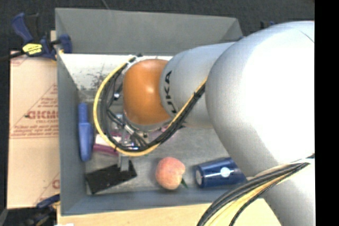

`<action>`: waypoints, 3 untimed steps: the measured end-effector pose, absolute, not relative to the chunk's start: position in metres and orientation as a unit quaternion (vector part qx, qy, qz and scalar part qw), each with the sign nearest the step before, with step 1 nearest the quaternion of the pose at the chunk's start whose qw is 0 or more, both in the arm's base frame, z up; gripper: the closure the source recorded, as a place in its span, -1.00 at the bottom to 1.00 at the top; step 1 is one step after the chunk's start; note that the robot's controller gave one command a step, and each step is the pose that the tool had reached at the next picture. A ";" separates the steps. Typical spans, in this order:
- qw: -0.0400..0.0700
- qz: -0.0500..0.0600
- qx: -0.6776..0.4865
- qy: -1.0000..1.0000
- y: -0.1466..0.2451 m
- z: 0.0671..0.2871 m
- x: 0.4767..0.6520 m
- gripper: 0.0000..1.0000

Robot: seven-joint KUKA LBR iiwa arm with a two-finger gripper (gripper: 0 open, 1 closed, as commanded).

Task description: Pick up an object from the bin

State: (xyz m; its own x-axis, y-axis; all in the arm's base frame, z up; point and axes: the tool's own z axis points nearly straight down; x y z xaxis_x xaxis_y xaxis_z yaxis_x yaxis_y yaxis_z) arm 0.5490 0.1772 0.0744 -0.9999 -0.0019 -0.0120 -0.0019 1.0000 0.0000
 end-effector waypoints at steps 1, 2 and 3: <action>0.014 0.002 -0.149 0.989 0.137 0.078 0.587 1.00; 0.014 0.002 -0.149 0.989 0.138 0.078 0.586 1.00; 0.020 0.001 -0.142 0.990 0.186 0.078 0.571 1.00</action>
Offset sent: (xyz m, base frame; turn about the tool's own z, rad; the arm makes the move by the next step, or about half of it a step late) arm 0.0000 0.0000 0.0000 0.0000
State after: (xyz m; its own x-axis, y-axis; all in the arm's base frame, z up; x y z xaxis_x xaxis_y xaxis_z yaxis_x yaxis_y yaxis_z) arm 0.5712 0.1865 0.0775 -0.9589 -0.2811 -0.0390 -0.2811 0.9597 -0.0034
